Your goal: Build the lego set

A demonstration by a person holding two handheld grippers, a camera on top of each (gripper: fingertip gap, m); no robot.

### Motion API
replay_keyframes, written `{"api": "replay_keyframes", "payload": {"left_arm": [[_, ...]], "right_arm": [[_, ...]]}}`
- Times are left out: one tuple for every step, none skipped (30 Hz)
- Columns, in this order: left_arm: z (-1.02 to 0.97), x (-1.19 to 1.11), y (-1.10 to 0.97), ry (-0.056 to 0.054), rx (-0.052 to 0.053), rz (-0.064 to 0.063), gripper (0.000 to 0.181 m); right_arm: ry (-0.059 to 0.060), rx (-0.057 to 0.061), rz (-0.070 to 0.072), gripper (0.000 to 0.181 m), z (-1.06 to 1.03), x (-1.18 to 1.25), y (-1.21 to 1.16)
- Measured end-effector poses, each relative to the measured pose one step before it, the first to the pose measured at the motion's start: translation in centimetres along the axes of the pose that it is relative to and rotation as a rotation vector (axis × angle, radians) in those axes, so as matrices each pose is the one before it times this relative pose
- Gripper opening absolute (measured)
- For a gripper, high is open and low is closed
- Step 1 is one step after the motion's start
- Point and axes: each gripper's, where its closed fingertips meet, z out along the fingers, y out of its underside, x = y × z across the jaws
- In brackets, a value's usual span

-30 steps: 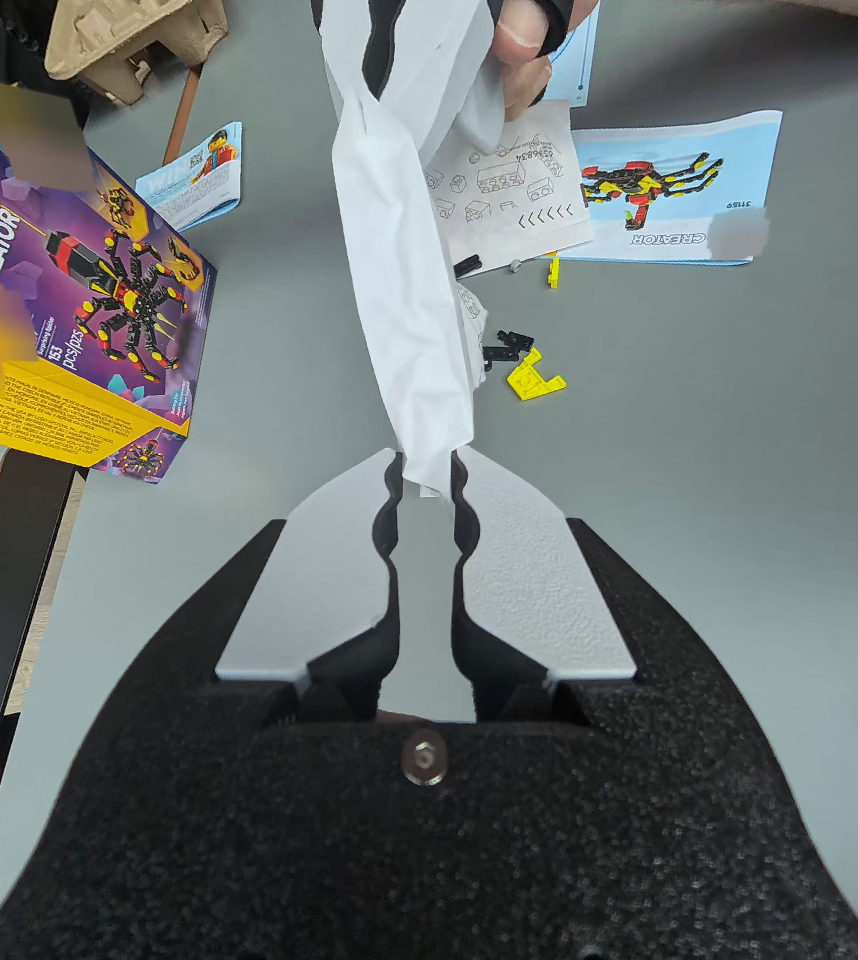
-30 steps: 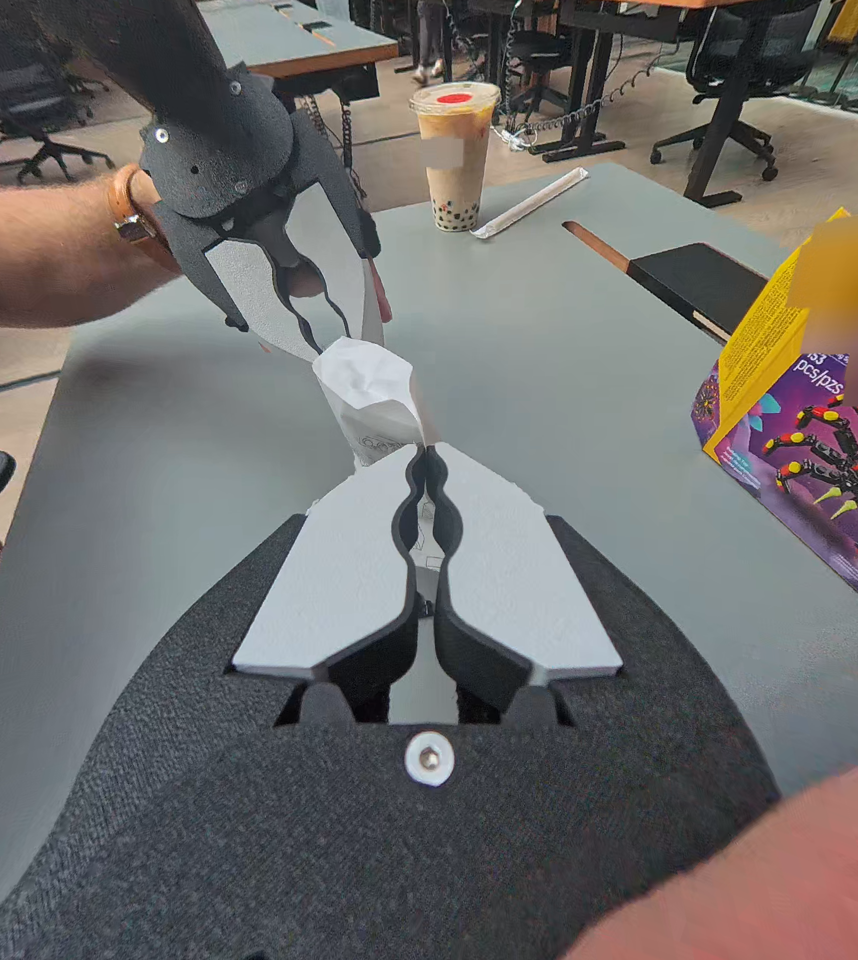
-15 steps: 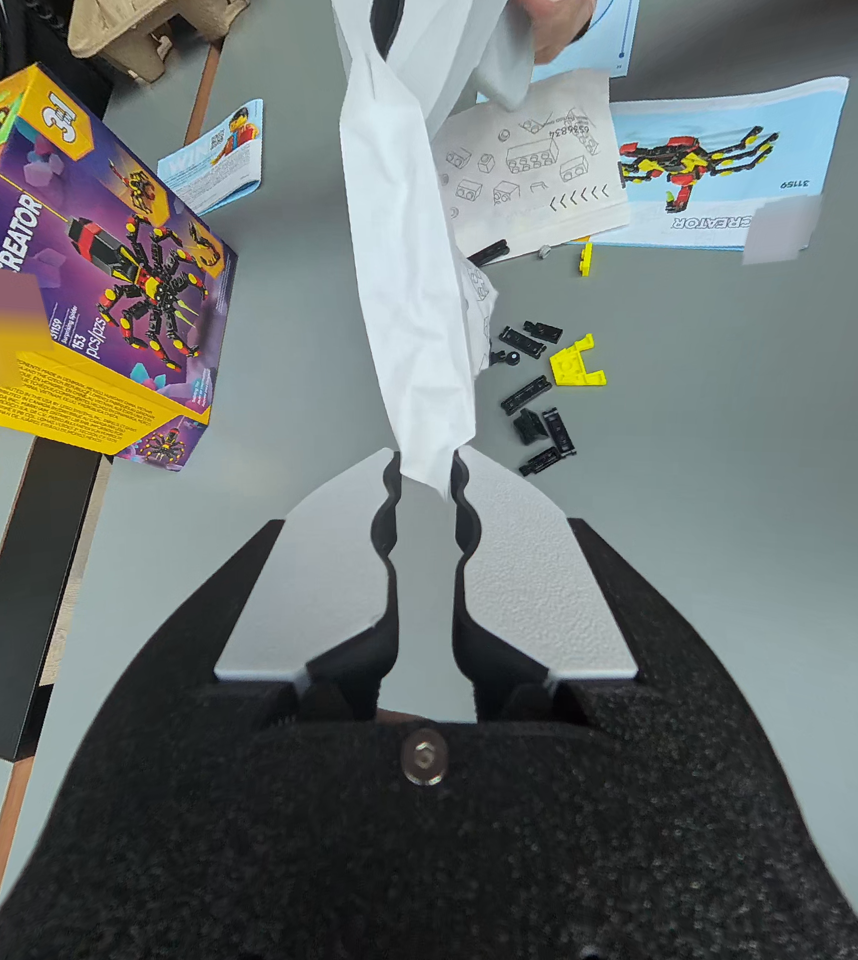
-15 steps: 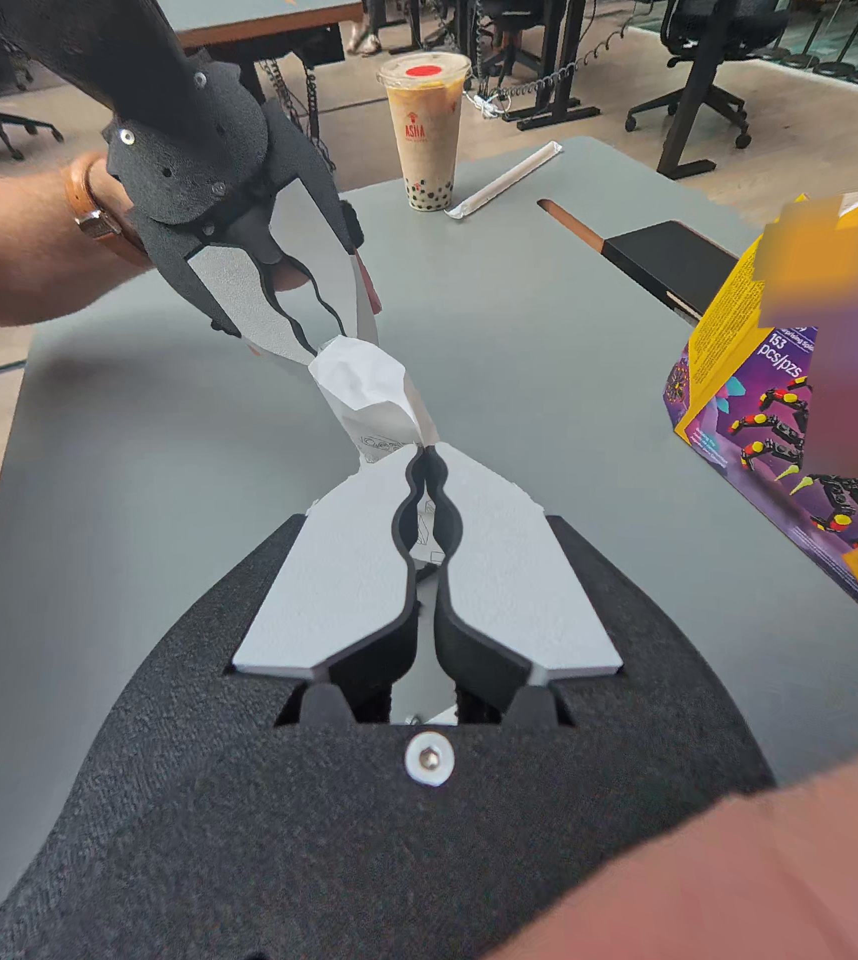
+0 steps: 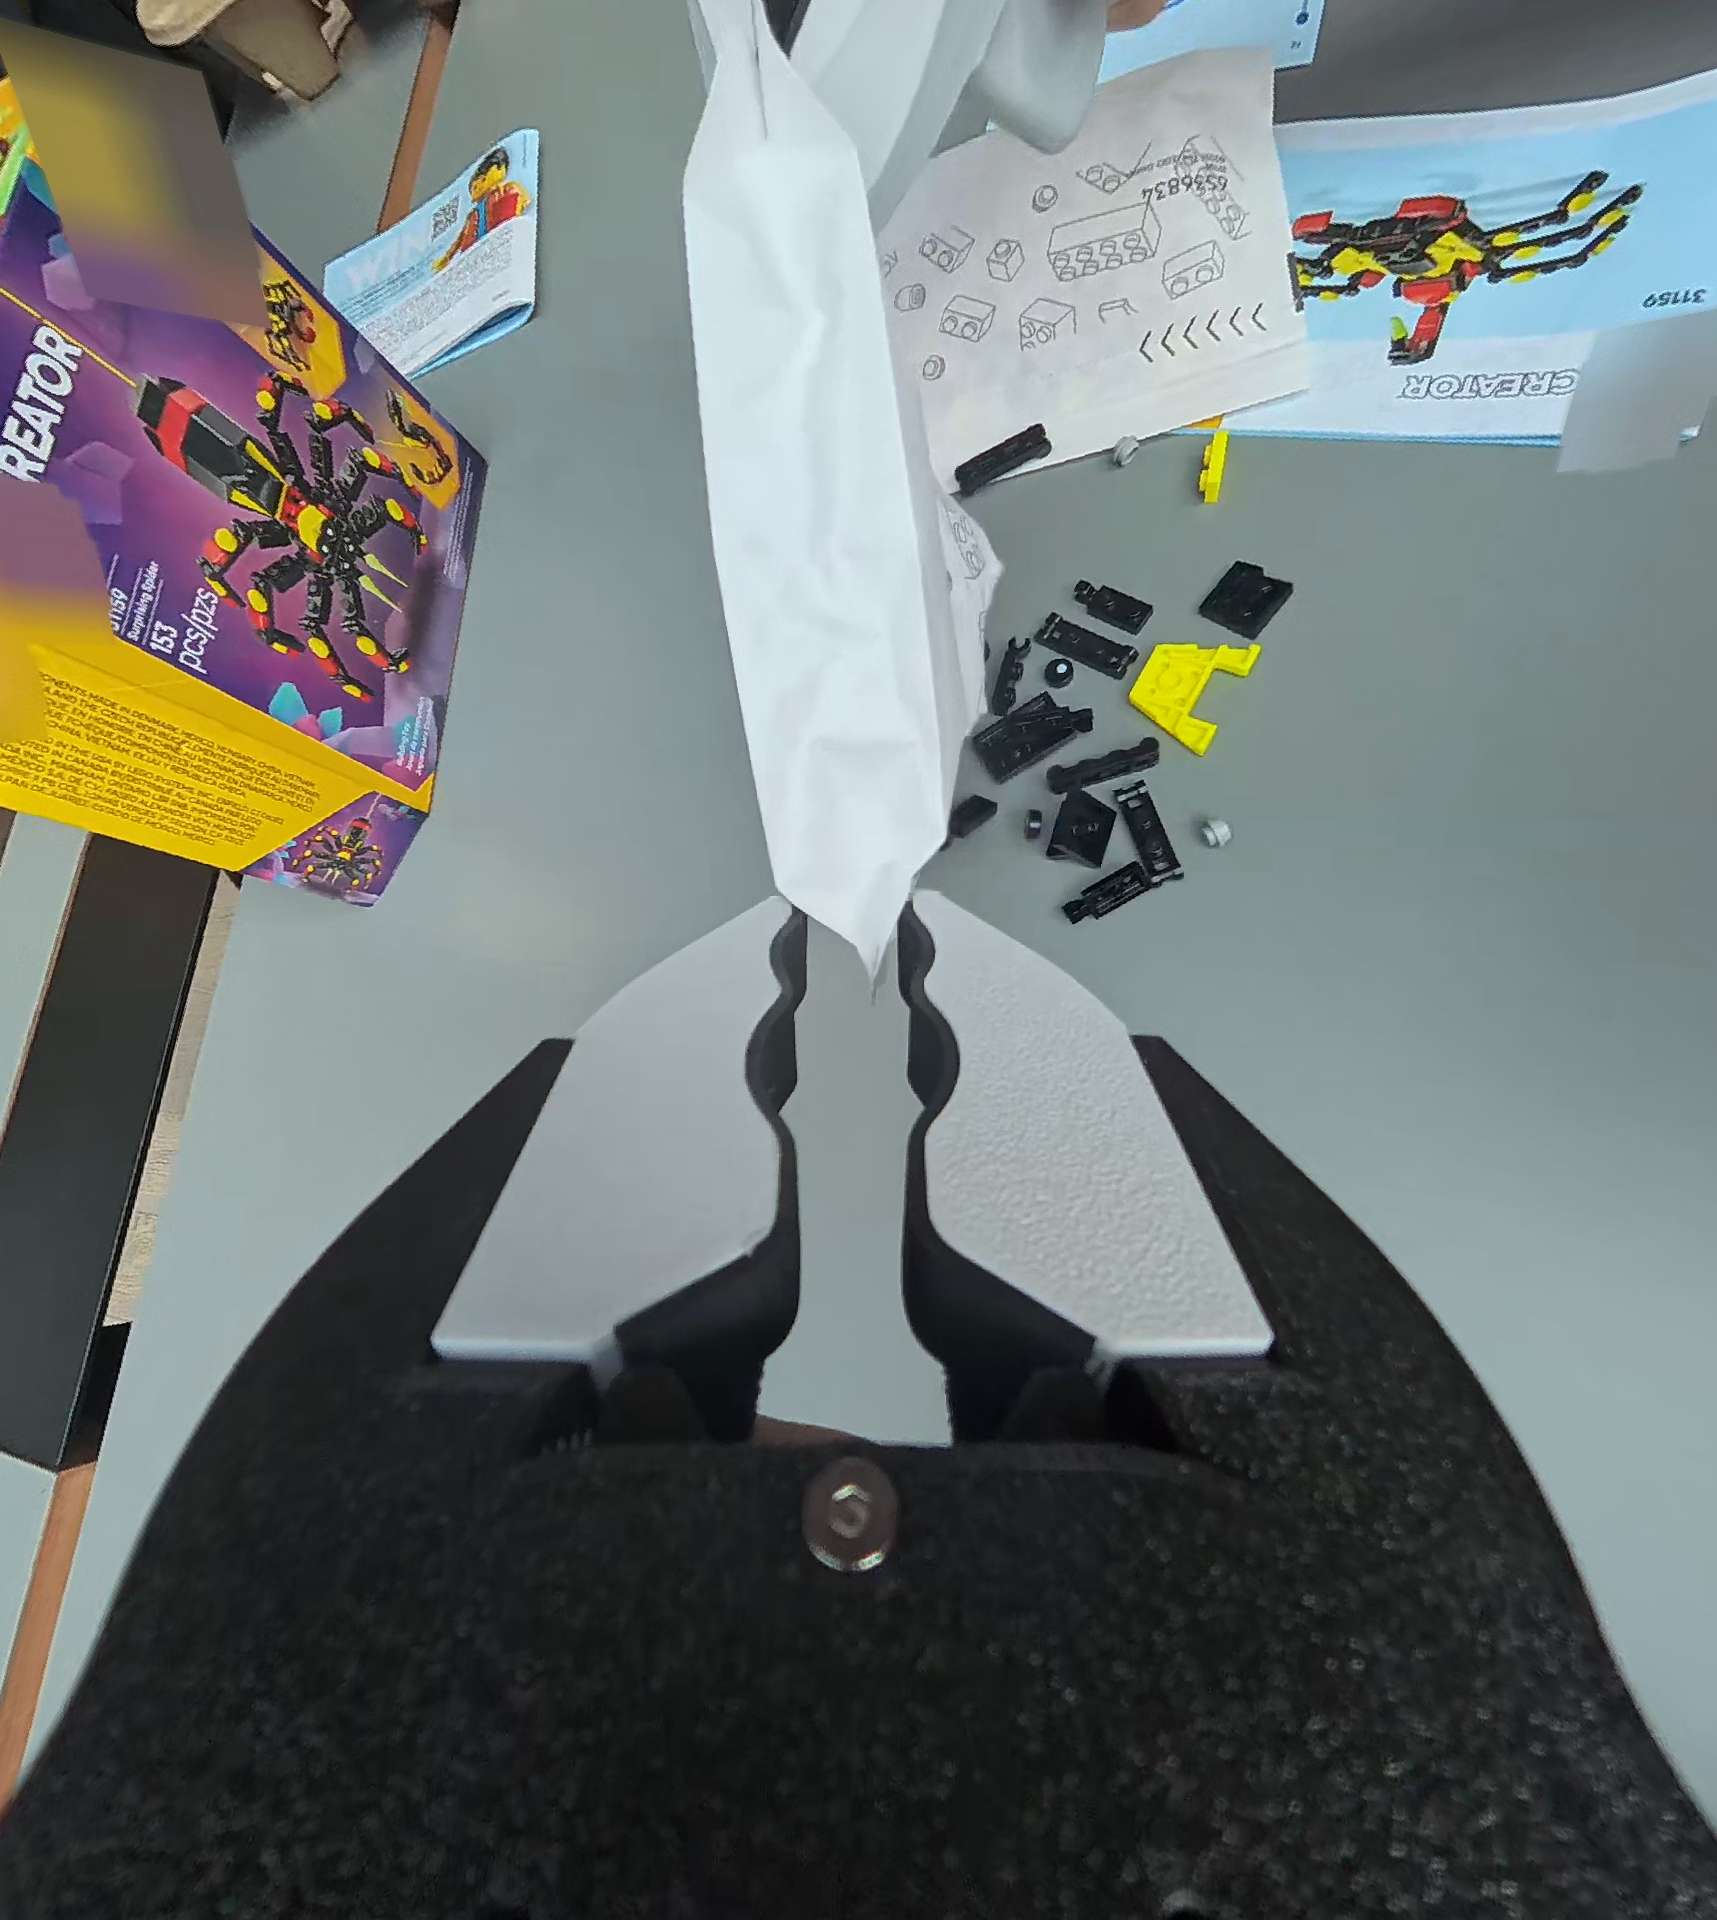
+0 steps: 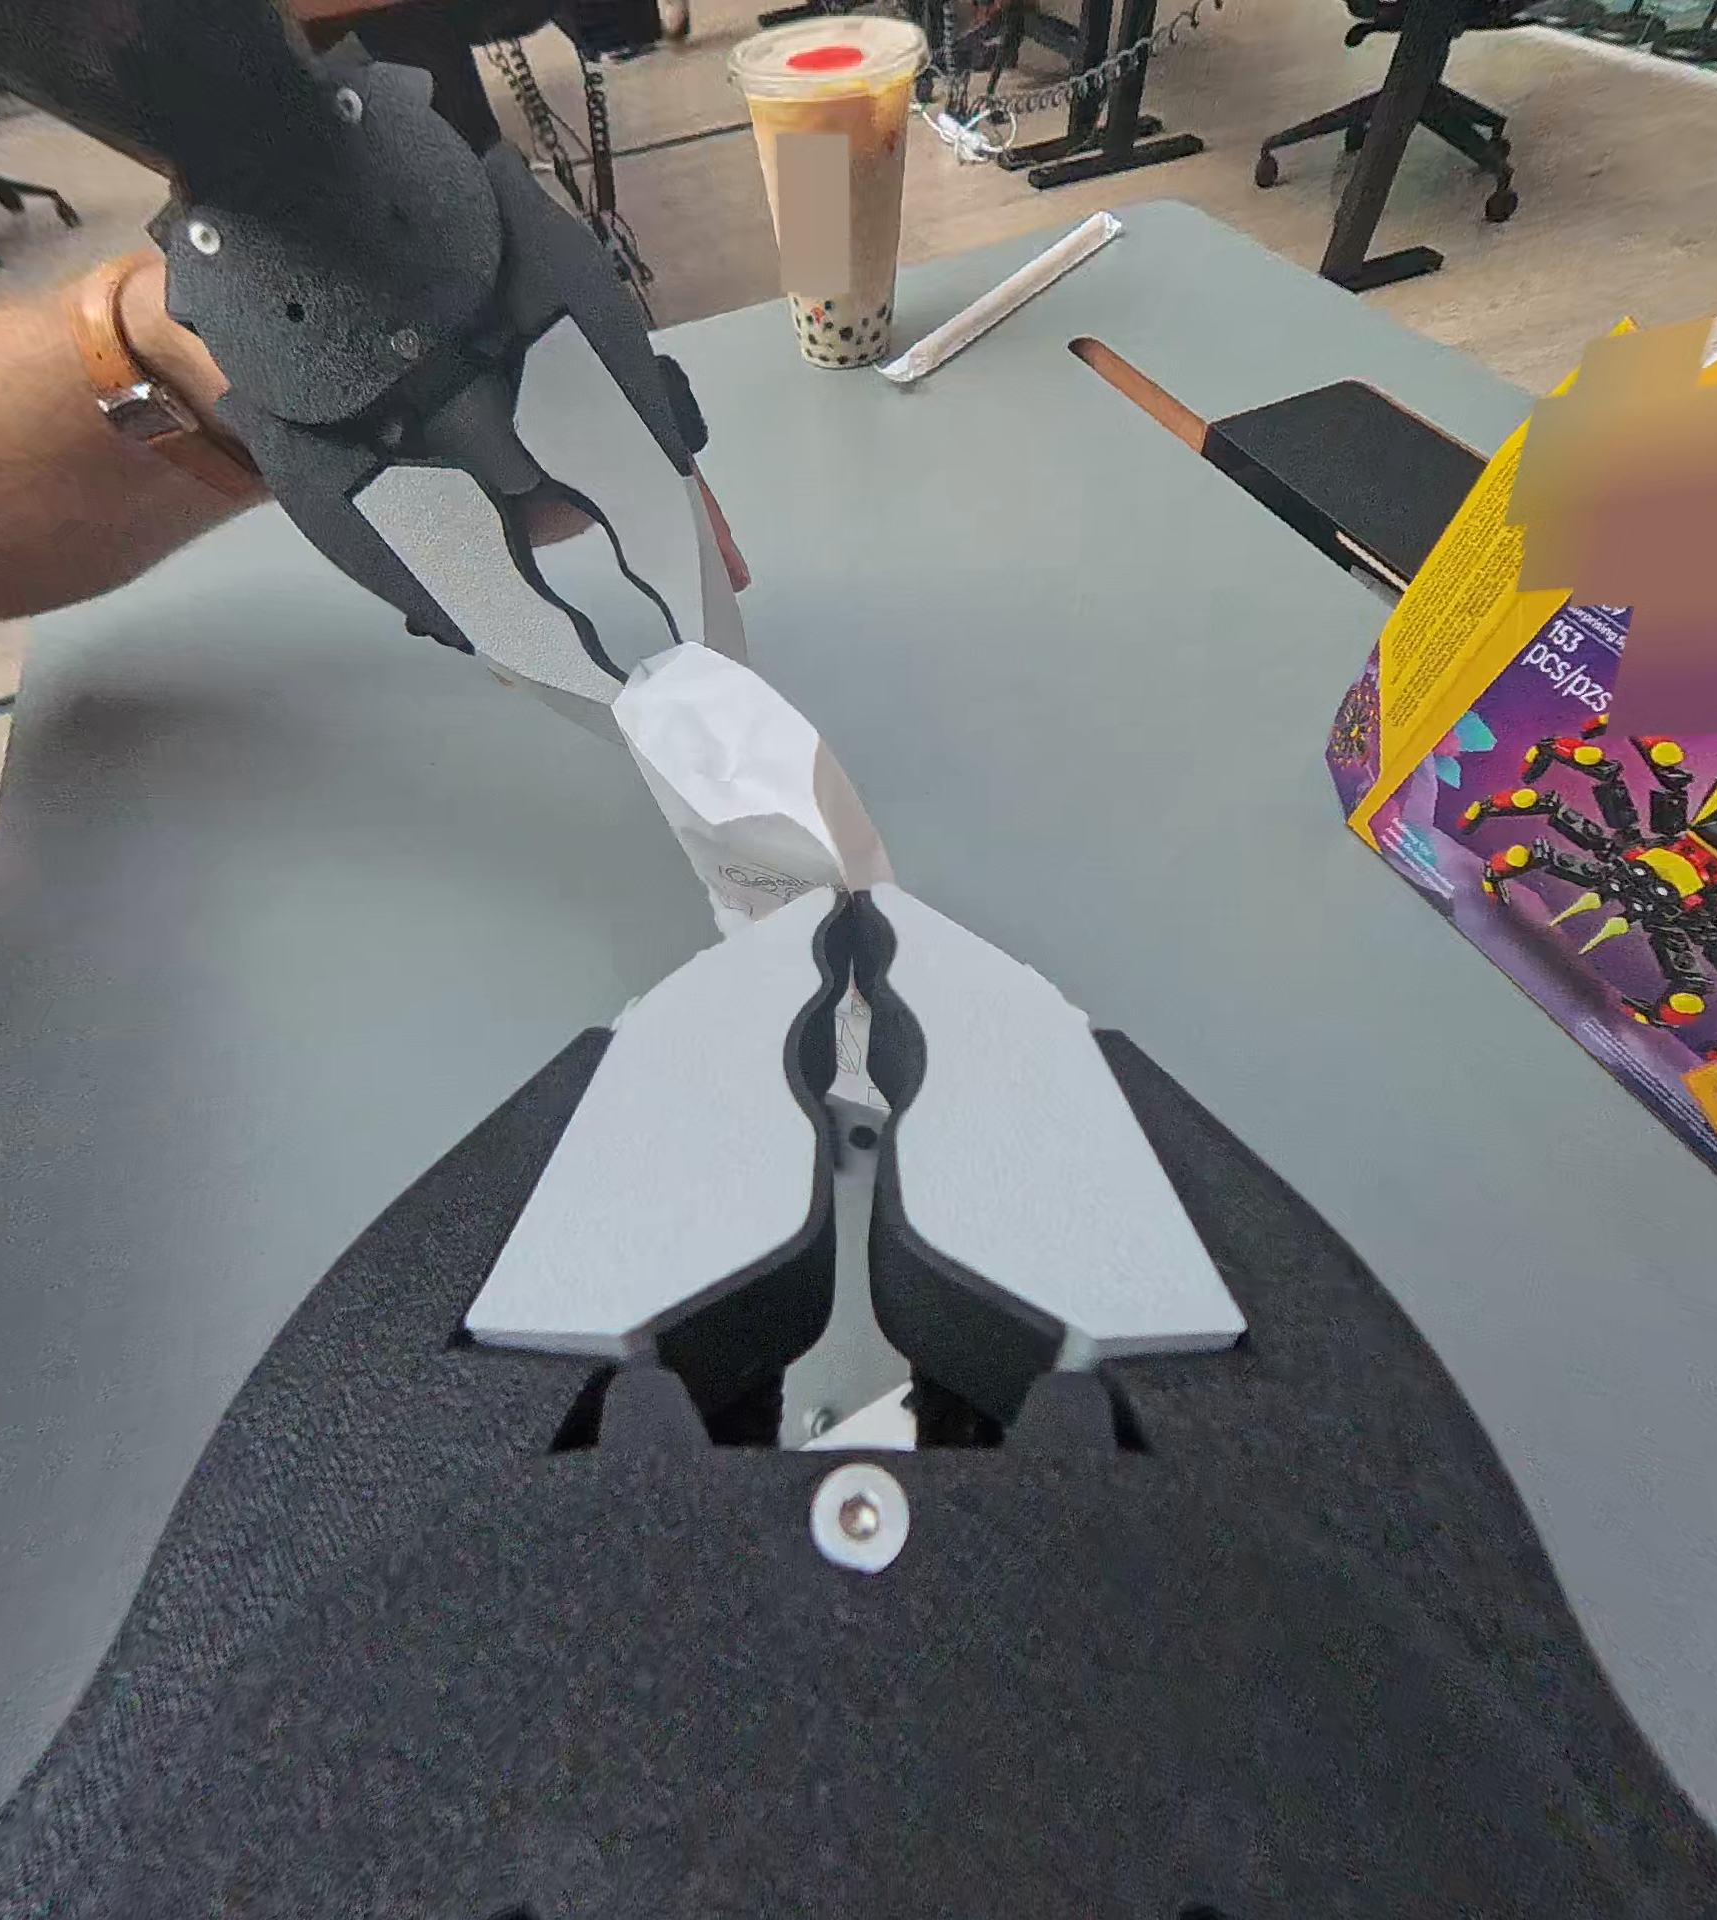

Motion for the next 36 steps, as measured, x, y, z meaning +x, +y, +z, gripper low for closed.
{"api": "replay_keyframes", "payload": {"left_arm": [[0.014,-0.064,0.028,-0.0102,0.0043,0.0040,0.015],[-0.052,0.055,-0.044,0.0035,0.0094,-0.0086,0.014],[-0.042,-0.054,0.163,-0.0006,-0.0029,-0.0079,0.014],[-0.032,-0.139,-0.001,-0.0086,0.0072,-0.0056,0.014],[-0.002,0.039,-0.080,0.0041,0.0081,-0.0068,0.014],[0.049,-0.090,0.275,-0.0038,-0.0179,0.0000,0.015],[0.019,-0.140,-0.014,-0.0122,0.0021,0.0047,0.015],[-0.028,0.097,-0.170,0.0072,0.0097,-0.0041,0.014],[0.012,0.066,0.067,0.0081,-0.0051,-0.0035,0.015],[0.002,-0.038,-0.275,-0.0007,0.0187,-0.0031,0.014],[-0.006,-0.015,-0.228,0.0064,0.0103,-0.0059,0.012],[0.016,-0.157,-0.061,-0.0004,-0.0016,-0.0001,0.011],[0.019,-0.162,-0.102,-0.0040,0.0016,0.0080,0.010],[0.016,-0.092,-0.142,-0.0007,0.0023,0.0076,0.008],[0.111,-0.023,-0.216,-0.0008,0.0056,0.0059,0.003],[0.190,0.021,-0.220,-0.0016,0.0040,0.0081,0.001],[0.244,-0.080,-0.187,-0.0122,-0.0002,0.0087,0.000],[0.327,0.105,-0.128,-0.0035,-0.0036,0.0083,0.000],[0.349,0.529,-0.116,0.0193,-0.0020,0.0090,0.001],[0.208,0.621,-0.211,0.0215,0.0045,0.0123,0.001],[-0.002,0.496,-0.238,0.0156,0.0068,0.0104,0.001],[-0.042,0.366,-0.122,0.0085,0.0016,0.0069,0.001],[-0.013,0.366,0.031,0.0052,-0.0024,0.0143,0.001],[-0.089,0.467,0.046,0.0111,0.0009,0.0144,0.002],[-0.174,0.463,0.084,0.0138,0.0062,0.0043,0.002],[-0.216,0.367,0.220,0.0110,0.0073,-0.0046,0.001],[-0.229,0.153,0.371,-0.0001,0.0023,-0.0051,0.001],[-0.247,-0.034,0.388,-0.0150,0.0023,-0.0028,0.001],[-0.230,-0.028,0.429,-0.0122,-0.0034,-0.0085,0.000],[-0.101,-0.025,0.602,-0.0069,-0.0162,-0.0167,0.000],[0.043,-0.029,0.675,-0.0041,-0.0226,-0.0115,0.001],[0.122,0.034,0.396,-0.0039,-0.0073,0.0003,0.003],[0.259,0.222,0.167,0.0046,0.0012,0.0040,0.005],[0.468,0.344,0.131,0.0145,-0.0080,-0.0039,0.005],[0.605,0.186,0.071,0.0052,-0.0108,-0.0025,0.006],[0.626,0.078,0.114,0.0034,-0.0148,0.0031,0.007]], "right_arm": [[0.0335,0.0090,0.0004,0.000,-0.275,0.535,-0.121],[-0.0442,0.0221,0.0306,0.000,0.036,-0.603,-0.198],[0.0195,-0.0390,-0.0251,0.000,-0.060,0.257,0.643],[0.0395,0.0221,0.0030,0.000,-0.313,0.672,-0.288],[-0.0736,0.0417,0.0449,0.000,0.155,-1.002,-0.487],[0.0249,-0.0538,-0.0270,0.000,0.158,0.272,0.851],[0.0352,0.0042,-0.0068,0.000,-0.167,0.486,0.058],[-0.0606,0.0223,0.0435,0.000,0.161,-0.853,-0.130],[0.0227,-0.0285,-0.0243,0.000,-0.012,0.243,0.603],[0.0175,0.0266,0.0175,0.000,-0.168,0.309,-0.178],[-0.0387,0.0105,0.0317,0.000,0.147,-0.523,0.152],[0.0107,-0.0179,-0.0059,0.000,0.133,0.098,0.716],[-0.0008,-0.0104,0.0142,0.000,0.125,0.002,0.691],[-0.0141,-0.0048,0.0233,0.000,0.157,-0.215,0.705],[0.0049,0.0039,0.0151,0.000,0.129,-0.004,0.524],[0.0099,0.0083,0.0172,0.000,0.091,0.102,0.307],[0.0127,0.0001,0.0088,0.000,0.134,0.116,0.328],[0.0185,-0.0132,0.0038,0.000,0.157,0.242,0.473],[0.0086,-0.0140,0.0184,0.000,0.092,0.241,0.559],[-0.0102,-0.0016,0.0209,0.000,-0.123,-0.010,0.353],[-0.0047,-0.0028,0.0056,0.000,-0.307,-0.058,0.219],[0.0065,-0.0059,-0.0093,0.000,-0.351,-0.022,0.148],[-0.0042,-0.0116,-0.0094,0.000,-0.235,-0.228,0.227],[-0.0112,-0.0166,-0.0095,0.000,-0.173,-0.404,0.333],[-0.0070,-0.0090,-0.0102,0.000,-0.205,-0.408,0.230],[-0.0093,-0.0097,-0.0160,0.000,-0.179,-0.537,0.245],[-0.0069,-0.0112,-0.0164,0.000,-0.148,-0.555,0.297],[0.0007,-0.0079,-0.0084,0.000,-0.115,-0.341,0.378],[0.0026,-0.0106,0.0002,0.000,-0.141,-0.153,0.445],[0.0042,-0.0098,0.0027,0.000,-0.131,-0.076,0.441],[-0.0060,-0.0139,0.0006,0.000,-0.062,-0.320,0.512],[0.0084,-0.0098,-0.0185,0.000,-0.003,-0.343,0.441],[0.0100,-0.0141,-0.0173,0.000,0.068,-0.304,0.482],[0.0004,0.0002,-0.0064,0.000,0.148,-0.204,0.181],[-0.0061,0.0022,0.0050,0.000,0.199,-0.071,0.082],[-0.0078,-0.0122,0.0012,0.000,0.150,-0.038,0.264]]}}
